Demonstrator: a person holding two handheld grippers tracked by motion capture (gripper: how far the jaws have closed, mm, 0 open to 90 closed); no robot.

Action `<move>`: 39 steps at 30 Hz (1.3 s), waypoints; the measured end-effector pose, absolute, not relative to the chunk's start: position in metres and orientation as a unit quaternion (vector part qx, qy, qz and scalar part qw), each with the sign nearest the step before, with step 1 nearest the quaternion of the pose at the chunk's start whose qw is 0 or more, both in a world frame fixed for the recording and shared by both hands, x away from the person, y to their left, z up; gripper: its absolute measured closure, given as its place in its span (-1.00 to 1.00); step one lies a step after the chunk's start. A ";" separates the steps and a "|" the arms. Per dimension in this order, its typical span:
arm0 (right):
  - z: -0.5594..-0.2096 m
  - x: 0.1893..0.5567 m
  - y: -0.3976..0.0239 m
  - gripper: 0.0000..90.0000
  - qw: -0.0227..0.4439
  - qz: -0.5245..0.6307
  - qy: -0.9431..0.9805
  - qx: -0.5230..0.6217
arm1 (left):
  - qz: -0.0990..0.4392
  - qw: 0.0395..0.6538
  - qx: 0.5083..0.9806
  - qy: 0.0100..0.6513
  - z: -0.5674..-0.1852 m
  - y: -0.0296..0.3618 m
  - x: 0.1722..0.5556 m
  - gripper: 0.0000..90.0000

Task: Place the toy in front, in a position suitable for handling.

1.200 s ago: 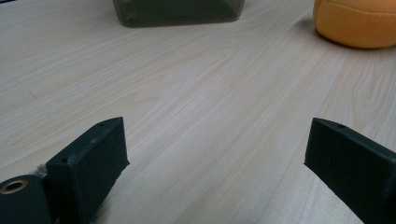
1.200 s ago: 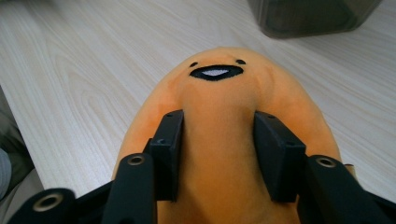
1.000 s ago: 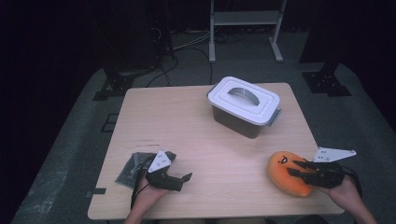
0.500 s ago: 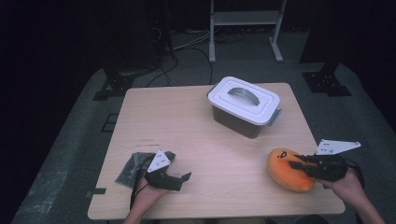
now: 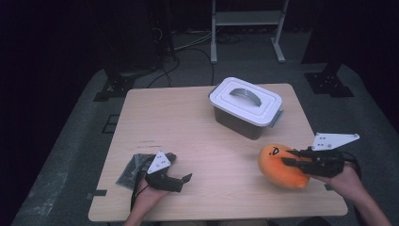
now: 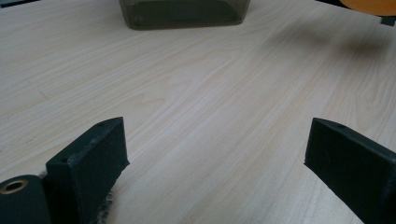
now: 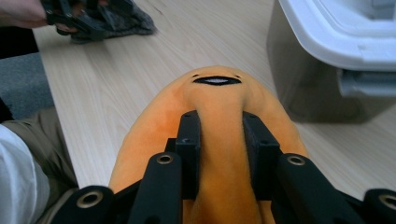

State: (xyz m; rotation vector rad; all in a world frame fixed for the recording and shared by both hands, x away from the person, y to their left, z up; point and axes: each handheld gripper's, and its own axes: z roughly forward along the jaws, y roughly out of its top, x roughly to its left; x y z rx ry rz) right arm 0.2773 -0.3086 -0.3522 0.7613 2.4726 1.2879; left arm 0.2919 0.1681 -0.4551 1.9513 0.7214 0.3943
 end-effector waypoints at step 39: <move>-0.325 0.301 -0.197 0.56 0.066 0.457 0.877 0.135 | 0.172 0.494 0.793 0.312 -0.452 0.181 0.295 -0.89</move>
